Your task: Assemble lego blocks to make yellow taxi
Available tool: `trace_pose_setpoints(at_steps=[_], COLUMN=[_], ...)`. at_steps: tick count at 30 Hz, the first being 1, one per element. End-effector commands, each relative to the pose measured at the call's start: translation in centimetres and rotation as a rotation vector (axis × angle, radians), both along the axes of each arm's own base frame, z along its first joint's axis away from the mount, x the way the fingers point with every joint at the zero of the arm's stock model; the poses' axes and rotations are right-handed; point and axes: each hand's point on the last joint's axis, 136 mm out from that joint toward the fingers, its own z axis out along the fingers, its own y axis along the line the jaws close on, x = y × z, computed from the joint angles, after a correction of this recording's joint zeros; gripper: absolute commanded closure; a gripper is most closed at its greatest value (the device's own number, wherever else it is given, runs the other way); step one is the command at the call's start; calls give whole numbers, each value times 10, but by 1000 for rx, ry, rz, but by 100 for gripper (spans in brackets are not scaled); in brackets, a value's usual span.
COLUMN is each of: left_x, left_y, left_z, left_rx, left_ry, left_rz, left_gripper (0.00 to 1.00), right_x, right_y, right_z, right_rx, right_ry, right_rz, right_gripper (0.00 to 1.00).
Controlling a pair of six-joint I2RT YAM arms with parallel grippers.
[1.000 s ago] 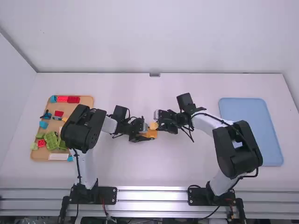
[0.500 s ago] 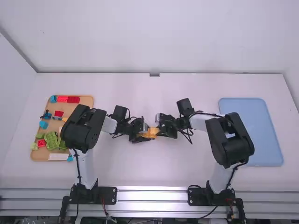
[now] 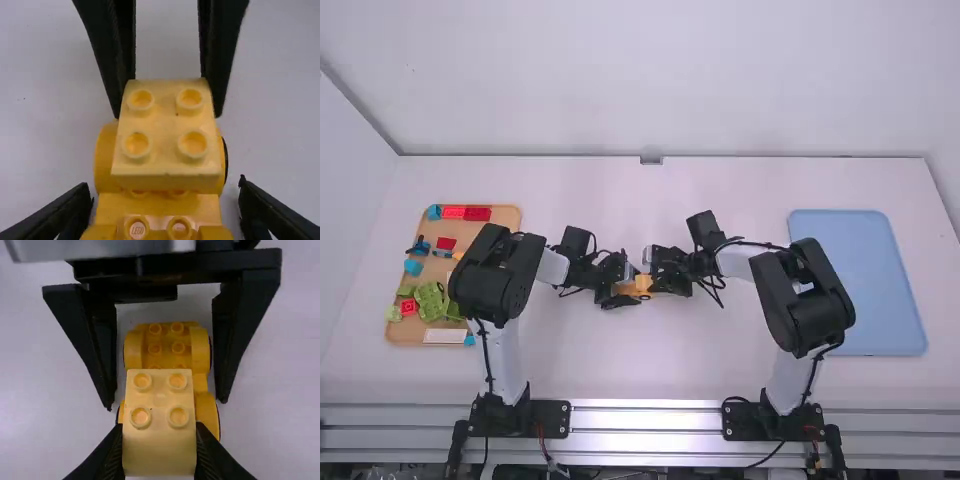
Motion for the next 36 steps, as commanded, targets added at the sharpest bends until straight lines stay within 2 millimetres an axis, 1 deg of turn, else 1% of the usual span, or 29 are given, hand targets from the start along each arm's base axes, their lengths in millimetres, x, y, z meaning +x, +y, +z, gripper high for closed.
trace_pose_setpoints(at_steps=[1,2,3,4,5,8,12,17,20,21,23,25,27,28,29,31,32,35,36], left_x=[-4,-5,-5,-6,-7,-6,-7,-8,-8,-8,-7,-7,-7,-7,-7,-7,-7,-7,-7], left_y=[10,10,10,10,9,9,9,9,9,9,10,11,11,11,11,11,11,11,11], left_z=[-17,-18,-19,-19,-18,-18,-18,-19,-18,-19,-18,-18,-19,-19,-18,-19,-18,-19,-18], left_rx=[74,80,86,85,81,80,81,82,82,82,81,82,82,82,82,82,82,82,82], left_ry=[48,50,54,57,56,52,58,58,58,58,58,58,58,58,58,58,58,58,58], left_rz=[40,40,40,39,35,34,35,30,31,29,35,36,35,35,35,36,36,36,36], left_gripper=[32,34,38,47,51,56,56,59,59,59,59,59,59,59,59,59,59,59,59], right_x=[7,7,7,7,7,8,11,10,9,8,8,7,8,9,10,10,10,8,8], right_y=[-1,-1,-2,-1,-1,-2,-6,-5,-4,-2,-1,2,3,4,3,2,2,-1,-2], right_z=[-2,-2,-2,-2,-2,-3,-8,-9,-11,-12,-13,-12,-9,-8,-4,3,5,21,22], right_rx=[-19,-19,-21,-18,-18,-28,-68,-72,-90,-98,-106,-102,-77,-73,-51,-24,-15,52,59], right_ry=[-10,-10,-11,-11,-13,-16,-29,-35,-42,-47,-54,-58,-58,-58,-54,-45,-42,-34,-32], right_rz=[-13,-13,-14,-11,-9,-13,-31,-22,-21,-15,-14,-8,-5,-5,-6,-9,-8,6,9], right_gripper=[92,92,92,92,92,92,91,91,87,83,70,65,53,52,47,43,43,42,42])
